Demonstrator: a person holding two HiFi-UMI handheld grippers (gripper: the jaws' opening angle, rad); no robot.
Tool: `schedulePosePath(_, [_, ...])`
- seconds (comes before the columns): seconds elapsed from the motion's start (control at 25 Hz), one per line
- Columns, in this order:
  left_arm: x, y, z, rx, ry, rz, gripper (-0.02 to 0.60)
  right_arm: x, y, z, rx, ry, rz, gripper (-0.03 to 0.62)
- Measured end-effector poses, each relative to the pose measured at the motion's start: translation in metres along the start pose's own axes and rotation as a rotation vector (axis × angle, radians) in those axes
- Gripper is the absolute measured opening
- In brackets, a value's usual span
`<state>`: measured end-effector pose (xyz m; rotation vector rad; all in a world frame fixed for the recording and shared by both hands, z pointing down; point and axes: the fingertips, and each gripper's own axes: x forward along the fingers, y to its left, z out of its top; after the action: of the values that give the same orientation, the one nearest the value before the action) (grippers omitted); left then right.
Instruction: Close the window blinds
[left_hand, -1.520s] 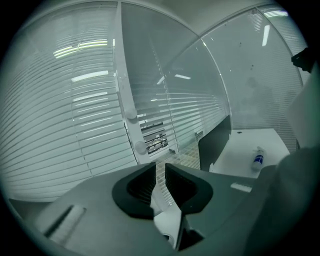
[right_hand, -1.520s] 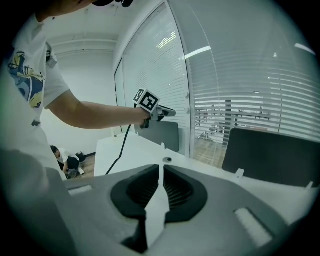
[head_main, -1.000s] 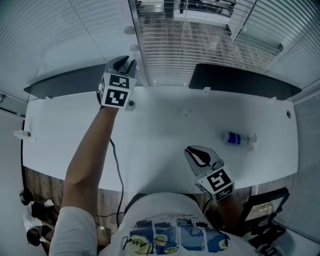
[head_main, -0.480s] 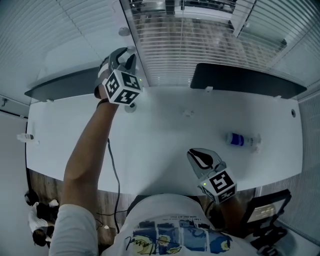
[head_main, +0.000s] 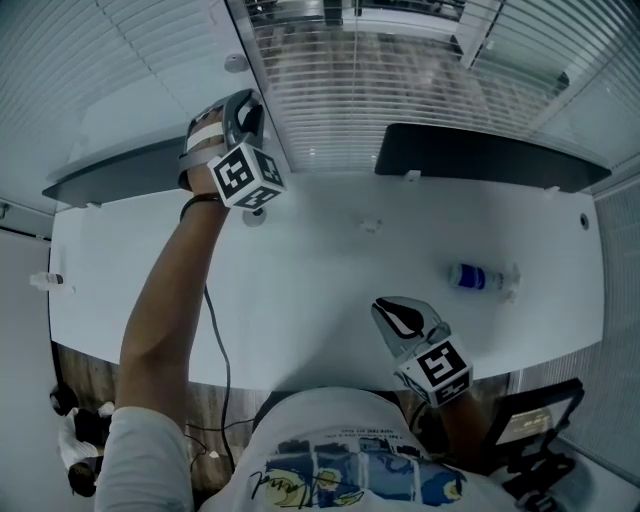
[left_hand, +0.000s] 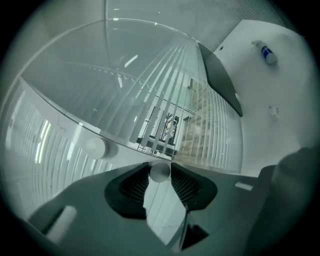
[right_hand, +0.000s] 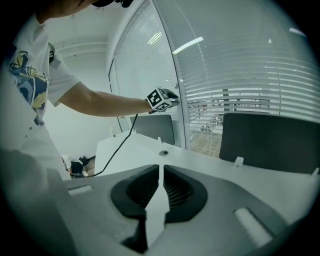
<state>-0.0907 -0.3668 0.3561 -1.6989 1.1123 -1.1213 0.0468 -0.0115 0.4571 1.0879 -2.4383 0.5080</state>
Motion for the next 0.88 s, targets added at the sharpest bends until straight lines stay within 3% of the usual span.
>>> schedulePosePath(0.2, [0.0,0.001,-0.001,0.004,-0.006,0.011,0.126,0.001,0.0,0.002,0.003,-0.005,0.0,0.017])
schedulePosePath(0.36, [-0.003,0.004,-0.002,-0.112,-0.012,0.012,0.127,0.0,-0.001,0.001,0.004,-0.002,-0.002,0.017])
schedulePosePath(0.48, [-0.003,0.007,-0.003,-0.283,-0.017,0.012,0.127,0.001,-0.002,0.001,0.006,0.0,-0.005,0.017])
schedulePosePath(0.88, [-0.006,0.018,-0.01,-0.97,-0.053,-0.018,0.127,0.002,0.0,0.0,0.005,0.008,-0.002,0.017])
